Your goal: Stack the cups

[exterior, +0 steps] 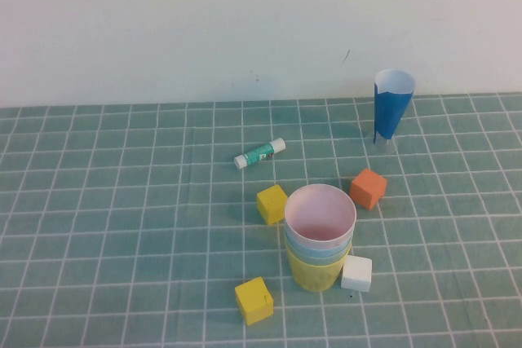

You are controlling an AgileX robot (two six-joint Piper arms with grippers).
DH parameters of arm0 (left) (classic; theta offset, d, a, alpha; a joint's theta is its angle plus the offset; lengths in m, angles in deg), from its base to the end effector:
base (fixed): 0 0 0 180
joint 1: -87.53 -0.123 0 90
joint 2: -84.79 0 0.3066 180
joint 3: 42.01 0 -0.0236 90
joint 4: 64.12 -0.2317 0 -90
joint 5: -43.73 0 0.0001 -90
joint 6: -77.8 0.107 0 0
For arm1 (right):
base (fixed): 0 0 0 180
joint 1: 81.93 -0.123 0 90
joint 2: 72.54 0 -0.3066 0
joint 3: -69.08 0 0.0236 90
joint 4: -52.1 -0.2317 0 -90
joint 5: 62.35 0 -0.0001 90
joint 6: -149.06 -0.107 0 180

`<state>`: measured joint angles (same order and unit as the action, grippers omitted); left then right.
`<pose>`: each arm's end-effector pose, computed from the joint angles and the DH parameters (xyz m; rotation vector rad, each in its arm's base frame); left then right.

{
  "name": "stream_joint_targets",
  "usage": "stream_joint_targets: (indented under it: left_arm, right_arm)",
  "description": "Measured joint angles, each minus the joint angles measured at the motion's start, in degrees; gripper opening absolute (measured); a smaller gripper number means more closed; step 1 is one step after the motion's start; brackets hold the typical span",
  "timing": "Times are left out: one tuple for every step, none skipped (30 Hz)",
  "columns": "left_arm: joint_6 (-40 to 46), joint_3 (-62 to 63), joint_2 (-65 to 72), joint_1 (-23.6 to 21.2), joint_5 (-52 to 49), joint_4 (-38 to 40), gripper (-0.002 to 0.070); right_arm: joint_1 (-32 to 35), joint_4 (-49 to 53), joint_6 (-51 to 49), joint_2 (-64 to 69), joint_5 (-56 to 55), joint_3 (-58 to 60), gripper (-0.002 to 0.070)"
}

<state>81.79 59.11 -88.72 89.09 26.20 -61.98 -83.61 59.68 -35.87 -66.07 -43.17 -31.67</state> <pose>0.0286 -0.0020 0.1759 0.0630 1.7946 -0.0052 0.0281 -0.0038 0.1711 -0.0319 1.8279 -0.0464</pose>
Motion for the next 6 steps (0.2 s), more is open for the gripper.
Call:
stream_joint_targets:
  left_arm:
    - [0.0,0.0,0.0,0.0,0.0,0.0,-0.0001]
    - [0.1,0.0,0.0,0.0,0.0,0.0,-0.0001]
    - [0.1,0.0,0.0,0.0,0.0,0.0,-0.0001]
    - [0.1,0.0,0.0,0.0,0.0,0.0,-0.0001]
    - [0.1,0.0,0.0,0.0,0.0,0.0,-0.0001]
    - [0.1,0.0,0.0,0.0,0.0,0.0,-0.0001]
  right_arm:
    - [0.0,0.0,0.0,0.0,0.0,0.0,-0.0001]
    - [0.0,0.0,0.0,0.0,0.0,0.0,-0.0001]
    - [0.0,0.0,0.0,0.0,0.0,0.0,-0.0001]
    - [0.0,0.0,0.0,0.0,0.0,0.0,-0.0001]
    - [0.0,0.0,0.0,0.0,0.0,0.0,-0.0001]
    - [0.0,0.0,0.0,0.0,0.0,0.0,-0.0001]
